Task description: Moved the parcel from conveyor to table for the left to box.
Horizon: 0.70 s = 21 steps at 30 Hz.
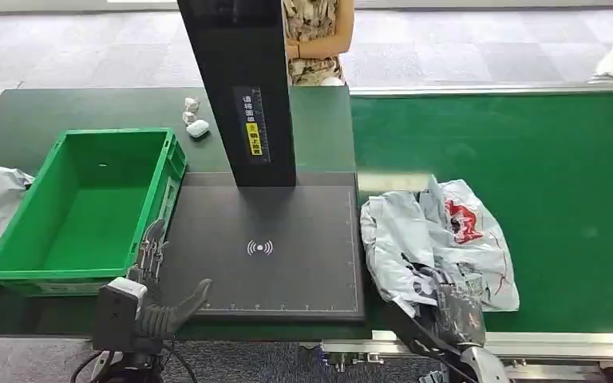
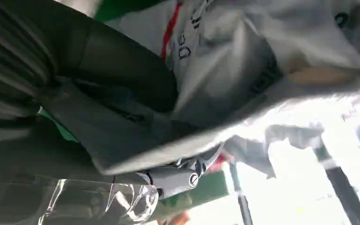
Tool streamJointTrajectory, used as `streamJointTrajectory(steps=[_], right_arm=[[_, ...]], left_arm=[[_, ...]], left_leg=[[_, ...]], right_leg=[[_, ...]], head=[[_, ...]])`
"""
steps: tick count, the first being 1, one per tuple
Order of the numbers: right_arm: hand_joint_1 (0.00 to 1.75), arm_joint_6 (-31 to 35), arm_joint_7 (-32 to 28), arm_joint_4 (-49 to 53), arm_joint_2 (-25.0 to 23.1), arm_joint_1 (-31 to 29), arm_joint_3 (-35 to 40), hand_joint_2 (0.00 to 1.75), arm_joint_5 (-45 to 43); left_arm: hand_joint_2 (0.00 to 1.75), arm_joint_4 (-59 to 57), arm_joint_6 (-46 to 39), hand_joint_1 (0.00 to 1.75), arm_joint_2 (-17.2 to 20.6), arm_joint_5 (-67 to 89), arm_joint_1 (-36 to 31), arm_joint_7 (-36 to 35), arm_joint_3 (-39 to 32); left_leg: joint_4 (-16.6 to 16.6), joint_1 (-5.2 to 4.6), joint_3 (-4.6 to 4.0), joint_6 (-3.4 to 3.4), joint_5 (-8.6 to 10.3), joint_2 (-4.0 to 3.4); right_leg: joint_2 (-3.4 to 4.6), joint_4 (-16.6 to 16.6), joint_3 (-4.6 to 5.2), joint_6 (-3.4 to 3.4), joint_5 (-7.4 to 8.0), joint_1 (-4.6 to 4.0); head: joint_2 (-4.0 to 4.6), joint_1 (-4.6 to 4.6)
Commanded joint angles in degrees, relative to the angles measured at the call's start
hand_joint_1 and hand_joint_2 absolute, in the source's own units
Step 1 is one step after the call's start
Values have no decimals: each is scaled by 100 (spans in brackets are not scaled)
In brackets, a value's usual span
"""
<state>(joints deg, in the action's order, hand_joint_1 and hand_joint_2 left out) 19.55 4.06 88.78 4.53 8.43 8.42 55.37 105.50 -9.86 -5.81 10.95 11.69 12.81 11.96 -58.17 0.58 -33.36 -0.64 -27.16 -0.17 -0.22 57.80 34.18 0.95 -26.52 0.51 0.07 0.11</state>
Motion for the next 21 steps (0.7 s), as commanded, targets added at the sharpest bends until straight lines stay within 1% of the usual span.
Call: streamJointTrajectory(steps=[1, 2, 3, 4, 5, 7, 8, 10, 11, 12, 14, 16, 21], right_arm=[[175, 1453, -1441, 945, -755, 284, -1257, 175, -1578], [175, 1627, -1737, 1034, -797, 303, -1322, 175, -1930], [175, 1661, -1828, 1074, -811, 308, -1333, 175, -2047], [175, 1744, -2186, 1257, -856, 334, -1338, 175, -2513], [175, 1828, -2412, 1341, -899, 338, -1324, 175, -2681], [175, 1863, -2503, 1454, -938, 345, -1247, 175, -2802], [175, 1893, -2828, 1553, -945, 346, -1104, 175, -3159], [175, 1833, -2965, 1664, -946, 308, -878, 175, -3340], [175, 1658, -3062, 1679, -899, 278, -716, 175, -3514], [175, 1578, -3056, 1680, -914, 217, -604, 175, -3523], [175, 1312, -2940, 1581, -860, 34, -310, 175, -3397], [175, 1286, -2894, 1508, -897, -84, -231, 175, -3312], [175, 1158, -2883, 1135, -732, -547, 44, 175, -3363]], left_arm=[[175, -330, -74, 0, 87, -14, -71, 106, 188], [175, -372, -93, 0, 95, -30, -101, 127, 211], [175, -386, -98, 0, 97, -35, -113, 133, 219], [175, -430, -117, 0, 95, -44, -152, 148, 233], [175, -440, -125, 0, 89, -51, -159, 159, 239], [175, -442, -134, 0, 82, -49, -162, 162, 243], [175, -435, -148, 0, 68, -41, -157, 175, 246], [175, -426, -121, 0, 58, -24, -145, 180, 229], [175, -421, -135, 0, 56, -22, -141, 193, 224], [175, -414, -138, 0, 60, -20, -135, 204, 218], [175, -398, -120, 0, 55, -13, -136, 230, 204], [175, -387, -113, 0, 48, -7, -141, 232, 199], [175, -412, -92, 0, 49, -1, -202, 219, 175]], left_leg=[[8, -2, 11, 1, 0, 12], [7, -5, 8, 1, 1, 12], [12, -3, 17, 1, 0, 17], [10, -3, 13, 1, 0, 18], [8, -1, 11, 1, 0, 10], [12, -5, 17, 2, 0, 12], [8, -3, 10, 3, -1, 10], [10, -3, 15, 2, -2, 5], [7, -2, 10, 2, -2, 0], [14, -3, 20, 2, -2, 2], [7, 0, 8, 2, -2, -5], [11, -1, 13, 3, -2, -11], [13, 1, 17, 3, 0, -15]], right_leg=[[-10, -5, -13, -1, -5, 2], [-10, -2, -8, -2, -5, 5], [-14, -9, -20, -2, -7, 3], [-15, -6, -16, -1, -7, 2], [-8, -7, -13, -1, -4, 1], [-9, -8, -17, -2, -5, 4], [-7, -5, -10, -1, -4, 2], [-3, -5, -12, 0, -4, 2], [2, -4, -7, 0, -2, 2], [1, -10, -17, -1, -2, 2], [7, -4, -5, 0, 0, 0], [13, -7, -9, -1, 2, 2], [17, -9, -12, -1, 5, -1]], head=[[0, 0], [0, 0], [0, 0], [0, -2], [0, 0], [0, -2], [0, 0], [0, 0], [0, 0], [0, 0], [0, 0], [0, 0], [0, 0]])
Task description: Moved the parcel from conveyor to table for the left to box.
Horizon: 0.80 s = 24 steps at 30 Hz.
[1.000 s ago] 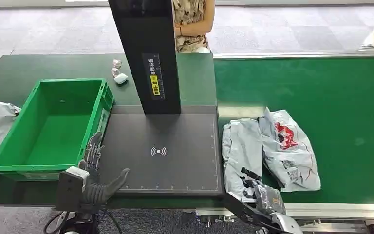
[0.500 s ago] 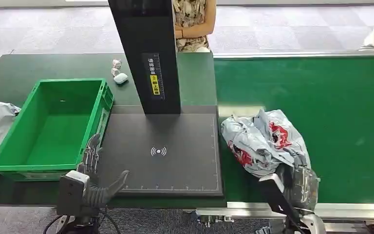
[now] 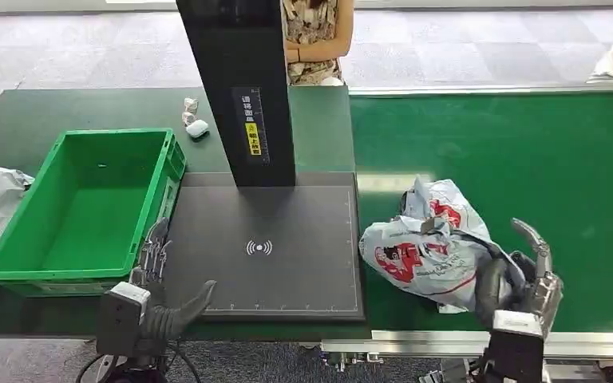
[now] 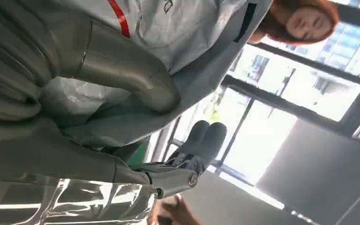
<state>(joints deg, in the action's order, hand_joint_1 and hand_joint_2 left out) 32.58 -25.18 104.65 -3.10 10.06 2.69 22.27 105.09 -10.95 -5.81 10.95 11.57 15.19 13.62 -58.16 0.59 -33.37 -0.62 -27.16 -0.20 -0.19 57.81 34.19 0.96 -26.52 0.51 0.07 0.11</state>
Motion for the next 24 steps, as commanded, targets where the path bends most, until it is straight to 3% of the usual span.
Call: streamJointTrajectory(steps=[1, 7, 18, 24], right_arm=[[175, -143, 47, -487, 46, -762, 619, 175, -67], [175, -136, 31, -655, 192, -1062, 712, 175, -305], [175, -150, 49, -716, 232, -1095, 735, 175, -345], [175, -485, 163, -1124, 363, -1638, 538, 175, -871]], left_arm=[[175, -381, 23, 0, 59, -7, -194, -19, 3], [175, -402, 24, 0, 79, -68, -228, 2, -20], [175, -399, 21, 0, 89, -87, -218, 5, -21], [175, -456, 63, 0, 128, -153, -193, 58, 77]], left_leg=[[13, 0, 20, 1, 1, -13], [10, -1, 17, 0, 2, -5], [18, 0, 28, 1, 3, 1], [11, -1, 18, 1, 3, -7]], right_leg=[[15, -13, -16, -1, 5, 0], [6, -11, -16, -2, 2, 0], [2, -19, -29, -3, 2, 0], [9, -13, -17, -3, 5, 1]], head=[[0, 0], [0, 0], [0, 0], [0, 0]])
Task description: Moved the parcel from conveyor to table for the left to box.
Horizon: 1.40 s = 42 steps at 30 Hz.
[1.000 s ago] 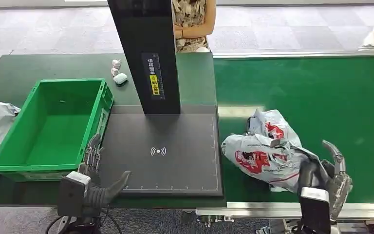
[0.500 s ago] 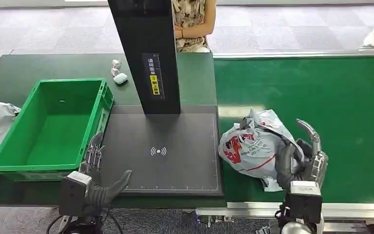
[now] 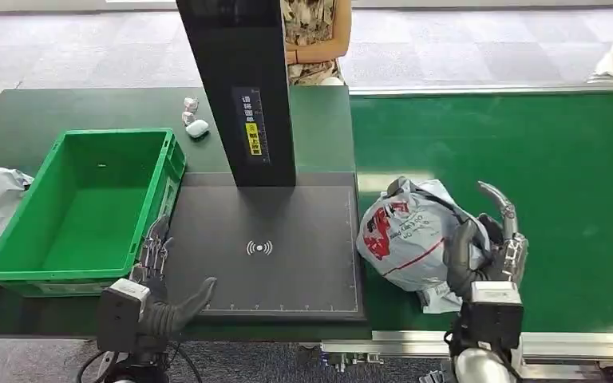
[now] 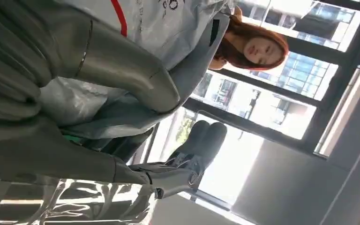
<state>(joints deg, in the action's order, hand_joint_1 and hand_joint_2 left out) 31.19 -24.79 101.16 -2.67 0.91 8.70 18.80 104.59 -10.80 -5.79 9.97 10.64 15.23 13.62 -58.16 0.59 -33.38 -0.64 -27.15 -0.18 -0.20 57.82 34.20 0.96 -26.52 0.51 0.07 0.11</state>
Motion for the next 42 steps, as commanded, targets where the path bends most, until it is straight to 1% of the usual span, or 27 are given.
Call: streamJointTrajectory(steps=[1, 3, 4, 7, 8, 9, 10, 11, 13, 15, 16, 18, 19, 20, 25, 34, 42], right_arm=[[175, -590, 184, -931, 396, -962, -22, 175, -639], [175, -1181, 456, -1626, 584, -1839, 122, 175, -839], [175, -1274, 506, -1747, 604, -1984, 151, 175, -869], [175, -1274, 506, -1747, 604, -1984, 151, 175, -869], [175, -1473, 576, -1993, 625, -2253, 216, 175, -956], [175, -1620, 613, -2340, 632, -2631, 318, 175, -955], [175, -2242, 970, -4145, 421, -4790, 1144, 175, -1365], [175, -2313, 1025, -4271, 356, -5033, 1221, 175, -1506], [175, -2378, 1170, -4388, 239, -5448, 1424, 175, -1718], [175, -2377, 1299, -4375, 170, -5637, 1559, 175, -1782], [175, -2376, 1350, -4405, 130, -5751, 1610, 175, -1824], [175, -2366, 1549, -4506, 22, -6085, 1760, 175, -1885], [175, -2341, 1588, -4532, 6, -6153, 1798, 175, -1916], [175, -2341, 1588, -4532, 6, -6153, 1798, 175, -1916], [175, -2430, 1628, -4688, -176, -6579, 1969, 175, -2385], [175, -2452, 1657, -4660, -202, -6575, 2012, 175, -2418], [175, -2452, 1657, -4660, -202, -6575, 2012, 175, -2418]], left_arm=[[175, -425, 58, 0, 159, -67, -112, 78, 119], [175, -527, 70, 0, 205, -124, -179, 136, 176], [175, -537, 66, 0, 211, -129, -184, 140, 181], [175, -537, 66, 0, 211, -129, -184, 140, 181], [175, -552, 59, 0, 226, -141, -192, 150, 195], [175, -570, 50, 0, 247, -169, -203, 165, 217], [175, -571, 22, 0, 251, -238, -242, 156, 284], [175, -580, 29, 0, 245, -240, -273, 154, 280], [175, -610, 46, 0, 217, -248, -331, 142, 247], [175, -615, 63, 0, 199, -253, -355, 135, 231], [175, -624, 70, 0, 188, -256, -373, 132, 223], [175, -674, 71, 0, 173, -283, -443, 127, 216], [175, -686, 80, 0, 167, -282, -456, 120, 207], [175, -686, 80, 0, 167, -282, -456, 120, 207], [175, -846, 84, 0, 219, -383, -545, 179, 192], [175, -859, 80, 0, 212, -390, -557, 194, 195], [175, -859, 80, 0, 212, -390, -557, 194, 195]], left_leg=[[8, -1, 13, 2, 1, -6], [10, -1, 18, 4, 1, -14], [11, -1, 20, 4, 2, -14], [11, -1, 20, 4, 2, -14], [13, -1, 22, 5, 2, -15], [6, -4, 12, 4, 2, -30], [13, -5, 26, 5, 5, -60], [3, -10, 8, 6, 22, -73], [-4, -9, -4, 2, 32, -50], [-5, -11, -5, 2, 35, -48], [-1, -7, -5, 1, 40, -31], [0, -8, 0, 0, 38, -37], [-2, -8, -5, -1, 39, -30], [-3, -8, -10, -1, 41, -25], [0, -7, -10, -1, 41, -20], [3, -3, -8, -1, 42, -5], [7, -2, -2, -1, 42, -5]], right_leg=[[8, -8, -11, -3, 4, 1], [15, -12, -15, -4, 7, 1], [16, -14, -17, -5, 8, 1], [16, -14, -17, -5, 8, 1], [17, -16, -19, -5, 8, 1], [30, -6, -3, -4, 12, 4], [63, -15, -10, -5, 27, 4], [80, 5, 17, 1, 46, 9], [56, 12, 25, -1, 44, 10], [51, 18, 26, -1, 42, 12], [35, 13, 18, 1, 41, 8], [42, 15, 18, 1, 40, 9], [35, 18, 21, 1, 39, 9], [30, 19, 24, 1, 39, 9], [26, 15, 23, 1, 39, 8], [11, 7, 14, 1, 37, 4], [14, 2, 8, 1, 38, 3]], head=[[0, 0], [0, -2], [0, -2], [0, -2], [0, -2], [0, -2], [0, -2], [0, -2], [0, -2], [0, -2], [0, 0], [0, -2], [0, 0], [0, 0], [0, 0], [0, 0], [0, 0]])
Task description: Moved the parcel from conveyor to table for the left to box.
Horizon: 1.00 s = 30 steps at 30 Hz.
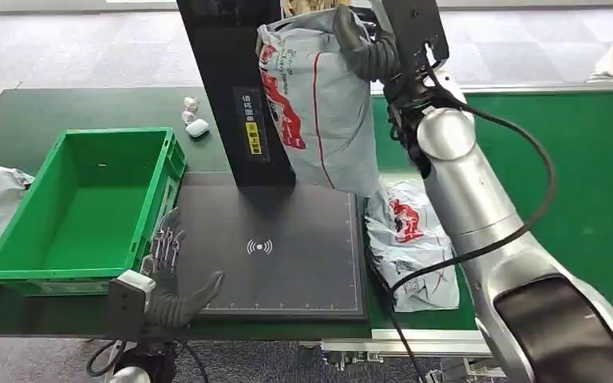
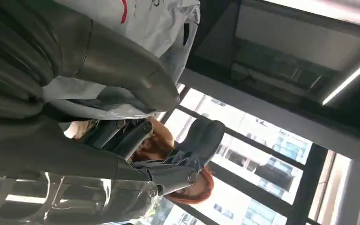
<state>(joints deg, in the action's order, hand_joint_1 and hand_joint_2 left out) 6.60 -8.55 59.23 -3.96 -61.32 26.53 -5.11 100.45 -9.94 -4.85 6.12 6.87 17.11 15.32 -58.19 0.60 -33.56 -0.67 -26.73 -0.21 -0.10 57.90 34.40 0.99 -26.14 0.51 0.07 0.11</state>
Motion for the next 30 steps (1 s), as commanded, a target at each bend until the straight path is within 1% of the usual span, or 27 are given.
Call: streamJointTrajectory(steps=[1, 9, 12, 14, 17, 18, 20, 21, 23, 24, 25, 26, 27, 28, 30], right_arm=[[175, 6, 33, -468, -73, -352, 229, 175, -27], [175, 6, 33, -468, -73, -352, 229, 175, -27], [175, -363, 172, -449, -206, -352, 232, 175, -374], [175, -802, 426, -530, -471, -371, 432, 175, -630], [175, -1174, 705, -682, -901, -332, 854, 175, -860], [175, -1203, 740, -709, -959, -298, 996, 175, -865], [175, -1190, 960, -863, -1028, -224, 1197, 175, -1214], [175, -1139, 1020, -992, -1015, -258, 1316, 175, -1297], [175, -1036, 1153, -1406, -968, -337, 1525, 175, -1591], [175, -1025, 1181, -1588, -950, -356, 1601, 175, -1653], [175, -1634, 1953, -1995, -983, -243, 1728, 175, -2051], [175, -1683, 1801, -2239, -985, 77, 1953, 175, -2013], [175, -1647, 1549, -2397, -1039, 189, 2079, 175, -1945], [175, -1661, 1387, -2634, -1133, 172, 2213, 175, -2006], [175, -1619, 1393, -2677, -1238, 145, 2319, 175, -2034]], left_arm=[[175, -446, -6, 0, 118, -5, -180, 6, 24], [175, -446, -6, 0, 118, -5, -180, 6, 24], [175, -452, -16, 0, 120, -5, -192, 8, 28], [175, -473, -23, 0, 117, -6, -226, 9, 19], [175, -442, -50, 0, 107, -16, -287, 5, -36], [175, -422, -58, 0, 105, -17, -286, 3, -51], [175, -341, -94, 0, 104, -13, -244, -5, -77], [175, -309, -121, 0, 116, -5, -225, -17, -84], [175, -261, -208, 0, 169, -2, -182, -23, -111], [175, -247, -246, 0, 189, 0, -178, -18, -130], [175, -223, -384, 0, 226, 43, -161, 16, -155], [175, -194, -461, 0, 293, 39, -130, 26, -131], [175, -165, -487, 0, 302, 34, -113, 32, -142], [175, -137, -534, 0, 304, 33, -107, 38, -143], [175, -80, -582, 0, 301, 34, -98, 37, -147]], left_leg=[[6, -3, 10, 1, 0, -1], [7, -3, 12, 2, 0, 0], [7, -3, 10, 2, 1, -2], [5, -5, 6, 1, 1, -5], [10, -7, 11, -1, 0, -23], [14, -6, 19, -2, -1, -28], [9, -4, 10, -1, 0, -20], [19, -3, 27, -3, -1, -29], [8, 5, 12, -1, -1, -12], [16, 7, 23, 0, 0, -14], [12, 6, 19, 1, -1, -11], [17, 7, 24, 3, 1, -10], [23, 7, 32, 2, 1, -13], [27, 8, 38, 1, -1, -17], [29, 8, 38, 0, 0, -22]], right_leg=[[2, -2, -7, -1, -1, 3], [2, -4, -10, -2, 0, 3], [3, -3, -7, -2, 0, 3], [6, -1, -1, -1, 1, 5], [23, 1, 1, 0, 2, 8], [28, -3, -5, 1, 3, 6], [19, 1, 2, 1, 1, 4], [29, -6, -8, 3, 2, 3], [12, -1, 0, 2, -1, -6], [15, -10, -12, 1, 0, -8], [11, -5, -9, 0, -1, -10], [11, -11, -15, -1, 1, -12], [14, -17, -25, -1, 2, -13], [18, -22, -32, 0, 2, -15], [22, -23, -32, 1, 4, -15]], head=[[0, 0], [0, 0], [0, 0], [0, 0], [0, -2], [0, 0], [0, 0], [0, 0], [0, 0], [0, 2], [0, 0], [0, 0], [0, 0], [0, -2], [0, -2]])
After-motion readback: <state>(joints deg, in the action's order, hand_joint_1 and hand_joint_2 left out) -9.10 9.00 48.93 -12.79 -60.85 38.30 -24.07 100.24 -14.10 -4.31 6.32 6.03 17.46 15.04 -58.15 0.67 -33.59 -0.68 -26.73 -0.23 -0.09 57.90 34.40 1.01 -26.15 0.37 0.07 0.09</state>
